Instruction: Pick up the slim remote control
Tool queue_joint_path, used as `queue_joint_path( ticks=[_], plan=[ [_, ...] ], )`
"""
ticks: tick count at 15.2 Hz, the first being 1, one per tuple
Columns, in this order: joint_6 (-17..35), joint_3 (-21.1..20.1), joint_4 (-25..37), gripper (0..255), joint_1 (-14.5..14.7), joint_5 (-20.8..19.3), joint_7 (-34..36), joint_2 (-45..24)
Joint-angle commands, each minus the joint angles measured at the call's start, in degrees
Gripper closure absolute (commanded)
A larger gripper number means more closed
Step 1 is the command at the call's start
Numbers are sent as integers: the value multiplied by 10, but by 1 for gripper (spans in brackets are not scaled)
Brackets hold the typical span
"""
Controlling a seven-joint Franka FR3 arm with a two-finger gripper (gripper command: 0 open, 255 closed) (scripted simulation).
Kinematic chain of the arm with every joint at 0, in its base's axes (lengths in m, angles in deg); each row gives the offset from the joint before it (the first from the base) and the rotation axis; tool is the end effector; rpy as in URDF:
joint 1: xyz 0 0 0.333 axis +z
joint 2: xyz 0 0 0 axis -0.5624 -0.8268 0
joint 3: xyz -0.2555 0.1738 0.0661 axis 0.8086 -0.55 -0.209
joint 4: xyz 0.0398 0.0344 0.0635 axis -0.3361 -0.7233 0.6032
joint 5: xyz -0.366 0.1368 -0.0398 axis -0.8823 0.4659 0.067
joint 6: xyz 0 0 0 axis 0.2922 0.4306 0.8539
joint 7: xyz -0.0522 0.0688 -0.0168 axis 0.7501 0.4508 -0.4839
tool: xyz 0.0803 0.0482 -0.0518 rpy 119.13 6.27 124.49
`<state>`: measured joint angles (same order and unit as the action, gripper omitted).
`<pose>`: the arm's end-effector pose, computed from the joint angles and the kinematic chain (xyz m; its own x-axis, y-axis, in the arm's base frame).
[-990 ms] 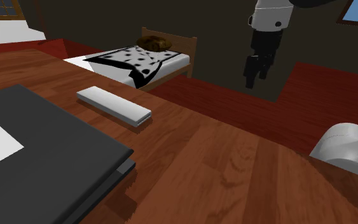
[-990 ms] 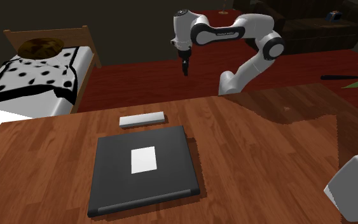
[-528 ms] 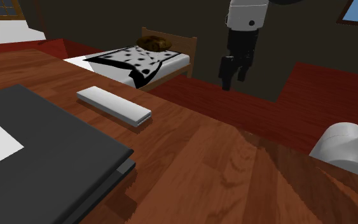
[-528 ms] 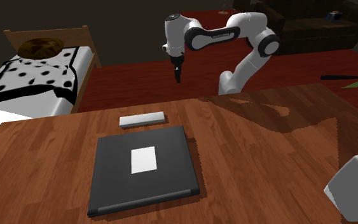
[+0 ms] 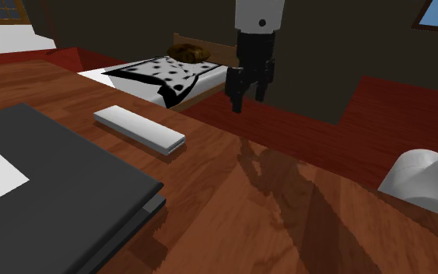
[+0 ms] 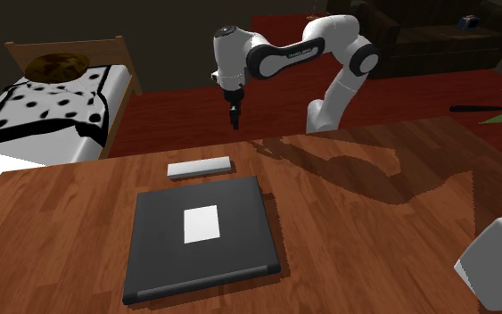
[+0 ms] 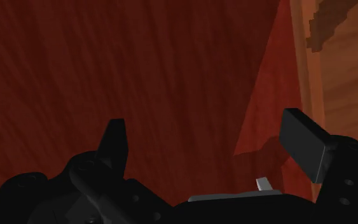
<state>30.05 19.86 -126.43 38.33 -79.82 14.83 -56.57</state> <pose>0.3941 0.1917 0.5861 0.9982 0.0044 -0.0596 0.0084 -0.9977 0.0674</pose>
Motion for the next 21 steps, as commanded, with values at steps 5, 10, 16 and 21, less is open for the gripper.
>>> queue_joint_path(
  ticks=[5,10,16,21],
  plan=[
    [22,-49,92,0,13,-7,59,-102],
    [24,-86,195,0,33,-36,115,-200],
    [0,-118,357,0,83,-96,180,-338],
    [-9,-123,437,0,121,-131,206,-410]
  ],
)
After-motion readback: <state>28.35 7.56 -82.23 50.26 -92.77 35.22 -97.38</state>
